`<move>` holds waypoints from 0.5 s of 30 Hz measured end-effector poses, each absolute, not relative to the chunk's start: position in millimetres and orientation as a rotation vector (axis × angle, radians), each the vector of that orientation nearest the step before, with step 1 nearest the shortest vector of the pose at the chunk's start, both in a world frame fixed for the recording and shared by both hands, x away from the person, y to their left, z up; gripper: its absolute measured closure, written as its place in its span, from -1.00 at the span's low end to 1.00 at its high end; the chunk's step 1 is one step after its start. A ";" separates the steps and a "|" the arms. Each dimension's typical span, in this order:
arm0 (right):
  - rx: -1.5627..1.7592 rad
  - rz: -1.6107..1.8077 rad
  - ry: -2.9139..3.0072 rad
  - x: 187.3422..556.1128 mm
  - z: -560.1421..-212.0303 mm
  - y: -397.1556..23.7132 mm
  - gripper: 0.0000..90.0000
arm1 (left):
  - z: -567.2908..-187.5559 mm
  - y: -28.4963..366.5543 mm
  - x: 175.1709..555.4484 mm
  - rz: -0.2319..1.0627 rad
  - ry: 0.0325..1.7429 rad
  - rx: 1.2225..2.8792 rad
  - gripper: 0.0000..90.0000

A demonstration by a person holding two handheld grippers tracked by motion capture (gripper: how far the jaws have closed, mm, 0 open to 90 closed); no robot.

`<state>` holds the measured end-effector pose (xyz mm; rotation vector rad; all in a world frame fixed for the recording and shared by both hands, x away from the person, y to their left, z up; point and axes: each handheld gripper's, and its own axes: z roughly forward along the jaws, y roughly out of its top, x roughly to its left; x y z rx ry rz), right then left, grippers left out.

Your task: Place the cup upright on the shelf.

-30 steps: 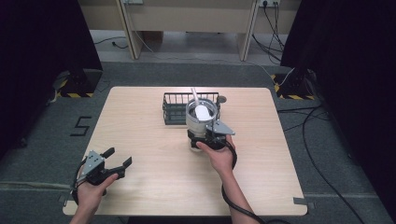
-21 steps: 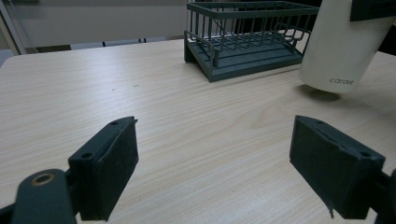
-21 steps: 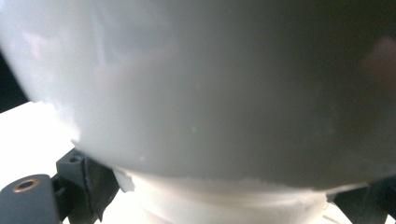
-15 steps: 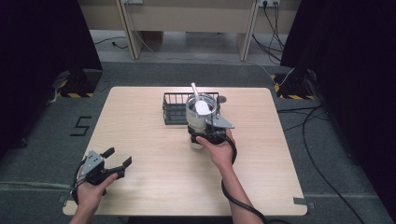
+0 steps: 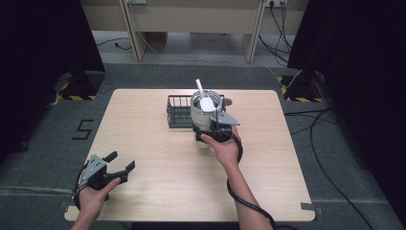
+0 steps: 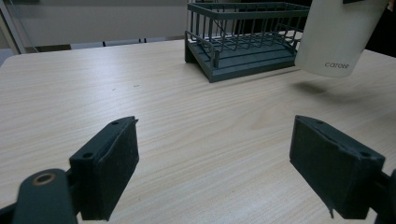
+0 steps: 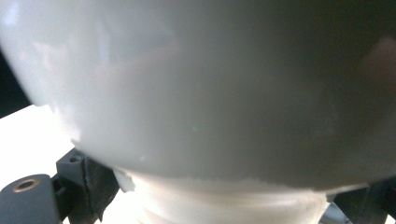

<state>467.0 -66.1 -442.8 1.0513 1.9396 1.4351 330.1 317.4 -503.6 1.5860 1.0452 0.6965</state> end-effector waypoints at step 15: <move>1.062 1.418 1.933 479.6 -430.9 -64.1 -0.77 | -503.9 317.3 330.3 0.694 1.047 1.584 -0.66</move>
